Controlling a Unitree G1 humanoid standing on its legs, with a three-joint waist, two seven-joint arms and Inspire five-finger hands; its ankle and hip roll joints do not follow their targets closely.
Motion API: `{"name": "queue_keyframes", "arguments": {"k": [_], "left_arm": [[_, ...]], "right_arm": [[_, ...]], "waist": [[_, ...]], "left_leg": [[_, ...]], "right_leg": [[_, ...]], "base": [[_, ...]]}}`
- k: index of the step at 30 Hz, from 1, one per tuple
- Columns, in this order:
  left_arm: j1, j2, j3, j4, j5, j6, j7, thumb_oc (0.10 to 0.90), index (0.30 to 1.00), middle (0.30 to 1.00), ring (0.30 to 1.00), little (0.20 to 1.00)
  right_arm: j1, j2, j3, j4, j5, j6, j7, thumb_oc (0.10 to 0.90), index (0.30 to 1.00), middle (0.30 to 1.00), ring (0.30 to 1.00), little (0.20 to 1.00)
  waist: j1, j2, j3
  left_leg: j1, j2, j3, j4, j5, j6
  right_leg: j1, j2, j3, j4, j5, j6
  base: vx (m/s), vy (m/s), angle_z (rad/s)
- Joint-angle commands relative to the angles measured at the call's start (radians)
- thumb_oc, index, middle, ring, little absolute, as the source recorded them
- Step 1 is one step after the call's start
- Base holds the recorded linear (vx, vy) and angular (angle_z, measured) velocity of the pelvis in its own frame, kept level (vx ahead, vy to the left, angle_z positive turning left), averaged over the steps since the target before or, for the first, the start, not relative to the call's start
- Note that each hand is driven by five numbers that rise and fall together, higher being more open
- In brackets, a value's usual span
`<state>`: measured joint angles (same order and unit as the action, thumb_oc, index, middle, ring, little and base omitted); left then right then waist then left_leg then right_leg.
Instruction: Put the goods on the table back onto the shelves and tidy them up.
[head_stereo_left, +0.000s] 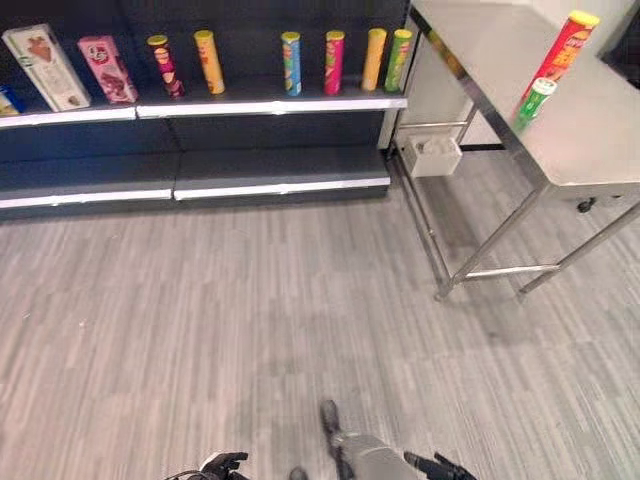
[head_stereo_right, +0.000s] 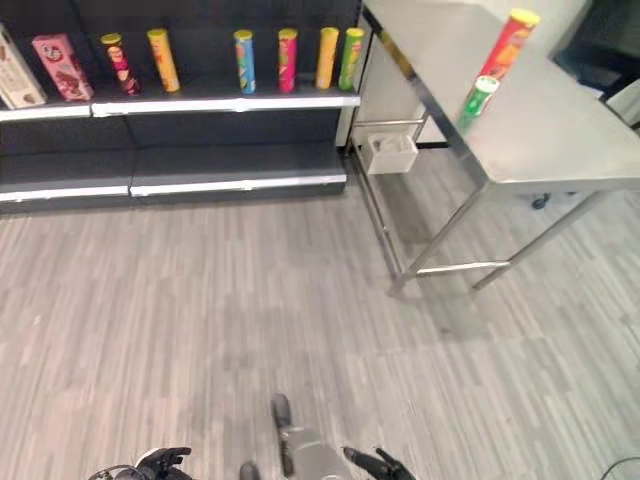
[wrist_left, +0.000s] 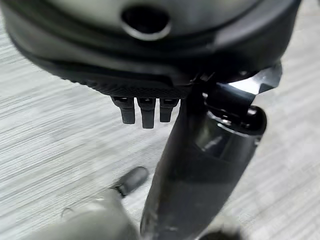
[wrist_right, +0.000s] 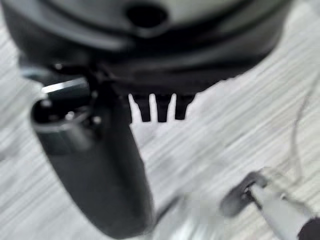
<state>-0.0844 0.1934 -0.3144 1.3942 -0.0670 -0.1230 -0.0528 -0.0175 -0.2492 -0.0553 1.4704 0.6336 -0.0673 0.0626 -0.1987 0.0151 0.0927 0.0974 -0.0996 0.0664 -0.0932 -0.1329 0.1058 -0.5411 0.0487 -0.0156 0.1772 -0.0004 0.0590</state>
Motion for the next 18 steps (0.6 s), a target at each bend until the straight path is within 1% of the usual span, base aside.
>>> {"name": "queue_keyframes", "arguments": {"k": [1,3,5,6,7,8,9,10,11,12,13,14,15,16,17,18], "left_arm": [[0.047,0.002,-0.007,0.022,0.040,0.004,-0.027,0.800,0.900,0.900,0.900,0.900],[0.058,0.006,0.025,0.039,0.022,0.015,-0.020,0.800,0.900,0.900,0.900,0.900],[0.059,0.011,0.034,0.047,0.033,0.013,-0.016,0.800,0.900,0.900,0.900,0.900],[0.059,0.010,0.034,0.047,0.033,0.013,-0.016,0.800,0.900,0.900,0.900,0.900],[0.058,0.009,0.021,0.038,0.050,0.005,-0.013,0.800,0.900,0.900,0.900,0.900],[0.057,0.008,0.015,0.030,0.052,0.003,-0.012,0.800,0.900,0.900,0.900,0.900],[0.057,0.008,0.015,0.030,0.052,0.004,-0.012,0.800,0.900,0.900,0.900,0.900],[0.053,0.007,0.008,0.016,0.050,0.004,-0.014,0.800,0.900,0.900,0.900,0.900],[0.047,0.010,0.002,0.000,0.045,0.005,-0.011,0.800,0.900,0.900,0.900,0.900],[0.042,0.013,0.004,-0.009,0.038,0.008,-0.011,0.800,0.900,0.900,0.900,0.900],[0.036,0.017,0.005,-0.017,0.034,0.011,-0.011,0.800,0.900,0.900,0.900,0.900],[0.035,0.017,0.003,-0.022,0.036,0.012,-0.010,0.800,0.900,0.900,0.900,0.900],[0.040,0.010,-0.004,-0.023,0.037,0.015,-0.014,0.800,0.900,0.900,0.900,0.900],[0.045,0.005,-0.006,-0.023,0.035,0.017,-0.017,0.800,0.900,0.900,0.900,0.900],[0.050,0.002,-0.004,-0.028,0.028,0.015,-0.018,0.800,0.900,0.900,0.900,0.900],[0.051,0.002,-0.004,-0.028,0.028,0.015,-0.018,0.800,0.900,0.900,0.900,0.900]], "right_arm": [[0.033,-0.006,0.010,0.026,-0.003,0.018,0.023,0.800,0.900,0.900,0.900,0.900],[0.043,-0.018,-0.009,0.036,-0.002,0.023,0.028,0.800,0.900,0.900,0.900,0.900],[0.036,-0.021,-0.010,0.024,0.006,0.016,0.032,0.800,0.900,0.900,0.900,0.900],[0.036,-0.022,-0.010,0.024,0.006,0.017,0.032,0.800,0.900,0.900,0.900,0.900],[0.020,-0.026,-0.002,-0.002,0.009,0.008,0.035,0.800,0.900,0.900,0.900,0.900],[0.015,-0.027,0.003,-0.019,0.006,0.003,0.036,0.800,0.900,0.900,0.900,0.900],[0.015,-0.027,0.003,-0.019,0.006,0.003,0.036,0.800,0.900,0.900,0.900,0.900],[0.004,-0.031,0.016,-0.041,-0.003,-0.001,0.034,0.800,0.900,0.900,0.900,0.900],[-0.009,-0.040,0.032,-0.065,-0.015,-0.006,0.030,0.800,0.900,0.900,0.900,0.900],[-0.018,-0.047,0.038,-0.076,-0.025,-0.009,0.026,0.800,0.900,0.900,0.900,0.900],[-0.026,-0.057,0.045,-0.082,-0.038,-0.012,0.019,0.800,0.900,0.900,0.900,0.900],[-0.033,-0.062,0.059,-0.086,-0.056,-0.015,0.011,0.800,0.900,0.900,0.900,0.900],[-0.049,-0.068,0.082,-0.092,-0.084,-0.017,0.002,0.800,0.900,0.900,0.900,0.900],[-0.058,-0.063,0.095,-0.110,-0.092,-0.021,0.002,0.800,0.900,0.900,0.900,0.900],[-0.062,-0.060,0.103,-0.125,-0.097,-0.025,0.001,0.800,0.900,0.900,0.900,0.900],[-0.061,-0.060,0.103,-0.126,-0.098,-0.025,0.000,0.800,0.900,0.900,0.900,0.900]], "waist": [[-0.018,0.051,-0.021],[-0.013,0.073,-0.037],[-0.004,0.090,-0.050],[-0.005,0.090,-0.050],[0.007,0.093,-0.065],[0.009,0.095,-0.071],[0.009,0.095,-0.071],[0.013,0.089,-0.071],[0.022,0.074,-0.066],[0.028,0.059,-0.059],[0.039,0.041,-0.050],[0.051,0.023,-0.046],[0.079,-0.003,-0.037],[0.093,-0.015,-0.035],[0.104,-0.020,-0.033],[0.104,-0.019,-0.032]], "left_leg": [[0.090,0.015,-0.048,0.006,-0.078,-0.077],[0.091,0.047,-0.039,0.041,-0.014,-0.109],[0.075,0.065,-0.030,0.105,0.072,-0.150],[0.075,0.066,-0.031,0.105,0.072,-0.151],[0.062,0.078,-0.020,0.181,0.134,-0.186],[0.055,0.081,-0.011,0.224,0.165,-0.208],[0.055,0.081,-0.011,0.225,0.164,-0.208],[0.022,0.087,0.001,0.320,0.198,-0.229],[-0.032,0.090,0.016,0.439,0.221,-0.241],[-0.075,0.095,0.029,0.550,0.232,-0.244],[-0.122,0.103,0.040,0.659,0.236,-0.239],[-0.153,0.113,0.052,0.737,0.239,-0.224],[-0.246,0.133,0.076,0.817,0.204,-0.190],[-0.282,0.147,0.082,0.809,0.179,-0.174],[-0.311,0.151,0.080,0.784,0.161,-0.163],[-0.311,0.152,0.079,0.787,0.158,-0.162]], "right_leg": [[0.216,0.040,0.054,-0.127,0.105,0.030],[0.240,0.043,0.045,-0.104,0.087,0.012],[0.271,0.041,0.040,-0.109,0.074,-0.003],[0.272,0.042,0.040,-0.110,0.075,-0.004],[0.313,0.034,0.043,-0.124,0.064,-0.015],[0.334,0.033,0.049,-0.133,0.060,-0.019],[0.335,0.033,0.049,-0.134,0.060,-0.020],[0.359,0.028,0.059,-0.140,0.050,-0.028],[0.392,0.016,0.078,-0.150,0.039,-0.039],[0.415,0.005,0.091,-0.155,0.029,-0.046],[0.439,-0.003,0.107,-0.160,0.019,-0.055],[0.467,-0.013,0.124,-0.168,0.010,-0.063],[0.507,-0.037,0.152,-0.173,0.000,-0.070],[0.522,-0.050,0.157,-0.173,-0.007,-0.069],[0.533,-0.057,0.161,-0.173,-0.013,-0.066],[0.535,-0.056,0.161,-0.173,-0.014,-0.066]], "base": [[0.39,-0.172,0.80],[0.32,-0.176,0.54],[0.21,-0.142,0.03],[0.28,-0.184,-0.23],[0.28,-0.182,-0.20],[0.28,-0.181,-0.16],[0.18,-0.132,-0.12],[0.18,-0.138,-0.16],[0.26,-0.198,-0.12],[0.27,-0.202,0.09],[0.26,-0.203,0.04],[0.31,-0.211,-0.16],[0.28,-0.157,-0.49],[0.25,-0.100,-0.63],[0.12,-0.027,-0.59],[0.13,-0.002,-0.52]]}}
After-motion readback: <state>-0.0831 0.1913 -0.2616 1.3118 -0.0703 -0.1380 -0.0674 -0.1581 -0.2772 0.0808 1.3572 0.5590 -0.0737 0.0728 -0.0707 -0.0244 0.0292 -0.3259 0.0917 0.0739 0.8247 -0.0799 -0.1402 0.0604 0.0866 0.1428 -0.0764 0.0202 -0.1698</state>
